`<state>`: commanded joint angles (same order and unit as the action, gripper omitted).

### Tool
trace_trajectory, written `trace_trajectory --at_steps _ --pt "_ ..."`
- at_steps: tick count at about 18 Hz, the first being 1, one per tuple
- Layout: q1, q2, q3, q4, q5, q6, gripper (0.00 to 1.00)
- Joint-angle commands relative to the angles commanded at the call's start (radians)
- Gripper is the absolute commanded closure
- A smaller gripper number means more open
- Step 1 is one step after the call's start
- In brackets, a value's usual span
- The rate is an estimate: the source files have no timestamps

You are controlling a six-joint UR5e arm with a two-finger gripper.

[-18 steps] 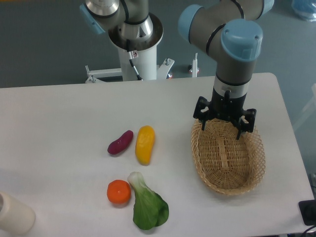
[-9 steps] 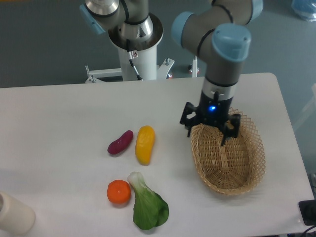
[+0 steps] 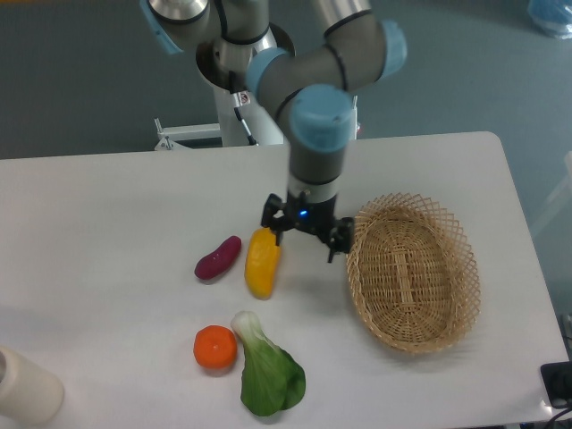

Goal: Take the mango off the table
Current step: 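Move the open gripper over the yellow mango, then lower the gripper and close it around the yellow mango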

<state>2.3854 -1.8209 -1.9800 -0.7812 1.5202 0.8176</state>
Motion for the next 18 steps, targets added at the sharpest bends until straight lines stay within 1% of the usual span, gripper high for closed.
trace_trajectory --at_steps 1,2,5,15,18 --pt "-0.018 0.012 -0.032 0.034 -0.005 0.002 0.0" --pt "-0.022 0.015 -0.03 0.033 -0.005 -0.006 0.0" --pt "-0.023 0.031 -0.071 0.033 -0.005 -0.008 0.0" --pt "-0.049 0.008 -0.074 0.031 -0.003 -0.048 0.0" --pt "-0.049 -0.017 -0.069 0.033 0.015 -0.048 0.0"
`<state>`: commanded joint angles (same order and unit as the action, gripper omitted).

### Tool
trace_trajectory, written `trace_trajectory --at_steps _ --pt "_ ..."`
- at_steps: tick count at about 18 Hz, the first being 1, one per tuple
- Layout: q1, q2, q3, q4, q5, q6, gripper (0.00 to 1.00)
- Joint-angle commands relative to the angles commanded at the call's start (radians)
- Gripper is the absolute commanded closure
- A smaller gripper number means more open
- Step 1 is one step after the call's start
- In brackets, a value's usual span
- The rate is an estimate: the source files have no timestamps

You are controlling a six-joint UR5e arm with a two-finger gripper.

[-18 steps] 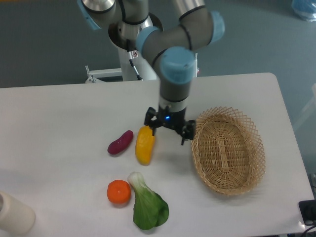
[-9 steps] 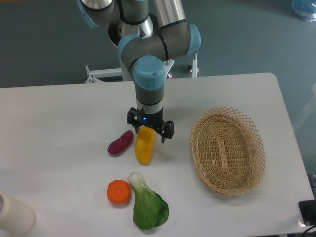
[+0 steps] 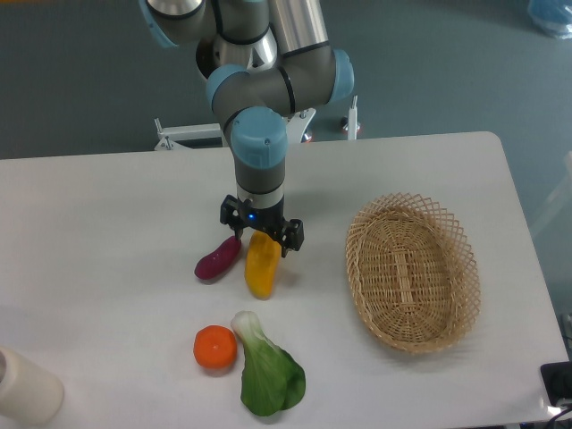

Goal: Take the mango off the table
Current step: 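Lower the gripper and close it around the yellow mango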

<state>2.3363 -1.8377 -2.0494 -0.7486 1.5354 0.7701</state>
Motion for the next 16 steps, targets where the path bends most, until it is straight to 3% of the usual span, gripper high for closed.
trace_trajectory --at_steps 11,14,16 --pt "-0.002 -0.023 0.003 0.003 0.022 -0.002 0.02" --pt "-0.003 -0.02 0.003 0.003 0.02 -0.002 0.35" --pt "-0.003 -0.02 0.006 0.003 0.02 -0.002 0.4"
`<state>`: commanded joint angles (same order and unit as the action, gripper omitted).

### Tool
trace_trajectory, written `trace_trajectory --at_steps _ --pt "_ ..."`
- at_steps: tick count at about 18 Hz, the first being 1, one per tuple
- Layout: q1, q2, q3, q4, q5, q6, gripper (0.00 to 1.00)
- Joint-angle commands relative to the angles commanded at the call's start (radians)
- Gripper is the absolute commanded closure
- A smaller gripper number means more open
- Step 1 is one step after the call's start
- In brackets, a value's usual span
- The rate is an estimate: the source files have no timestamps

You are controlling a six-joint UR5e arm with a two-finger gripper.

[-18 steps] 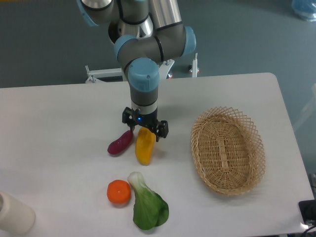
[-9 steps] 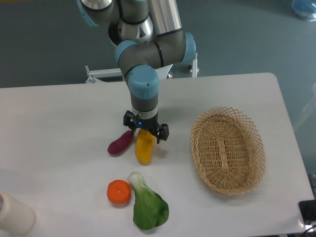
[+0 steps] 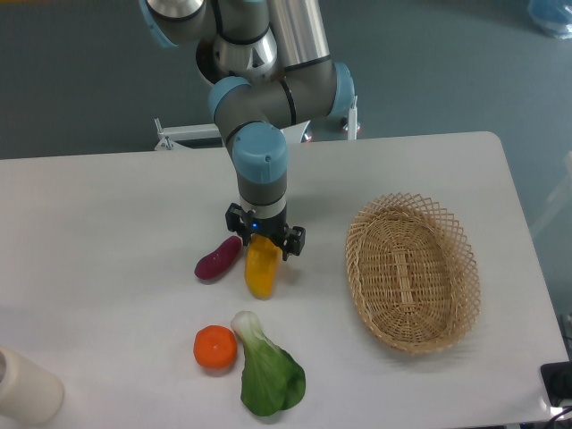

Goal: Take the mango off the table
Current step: 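Lower the gripper and close it around the yellow mango, then lift the mango and carry it over the wicker basket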

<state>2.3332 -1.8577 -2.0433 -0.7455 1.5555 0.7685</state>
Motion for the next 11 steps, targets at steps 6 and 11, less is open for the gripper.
trace_trajectory --at_steps 6,11 --pt "0.002 0.003 0.017 0.0 0.0 0.011 0.51" --pt "0.009 0.015 0.106 -0.011 -0.006 0.015 0.5"
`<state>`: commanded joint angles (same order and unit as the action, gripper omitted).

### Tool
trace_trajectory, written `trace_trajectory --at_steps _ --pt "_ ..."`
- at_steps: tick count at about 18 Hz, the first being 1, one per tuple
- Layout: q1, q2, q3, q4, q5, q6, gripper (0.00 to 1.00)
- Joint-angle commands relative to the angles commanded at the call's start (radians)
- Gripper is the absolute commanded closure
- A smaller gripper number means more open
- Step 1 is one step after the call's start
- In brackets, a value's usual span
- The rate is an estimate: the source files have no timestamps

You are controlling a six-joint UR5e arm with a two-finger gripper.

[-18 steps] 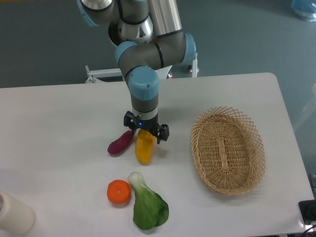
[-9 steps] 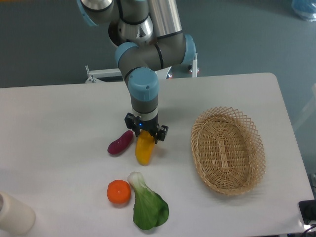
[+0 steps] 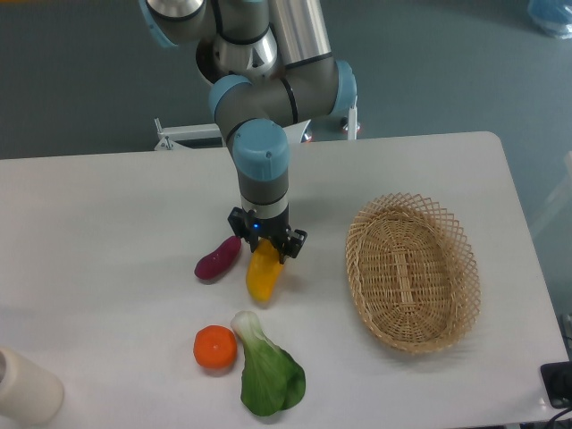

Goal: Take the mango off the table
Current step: 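Lift the mango and carry it over the wicker basket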

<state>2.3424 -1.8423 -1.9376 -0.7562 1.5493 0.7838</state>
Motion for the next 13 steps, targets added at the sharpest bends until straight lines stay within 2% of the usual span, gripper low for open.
trace_trajectory --at_steps 5,7,13 --pt "0.052 0.041 0.081 -0.028 -0.005 0.044 0.5" --pt "0.098 0.055 0.133 -0.087 -0.034 0.083 0.5" --pt "0.201 0.072 0.232 -0.238 -0.057 0.228 0.5"
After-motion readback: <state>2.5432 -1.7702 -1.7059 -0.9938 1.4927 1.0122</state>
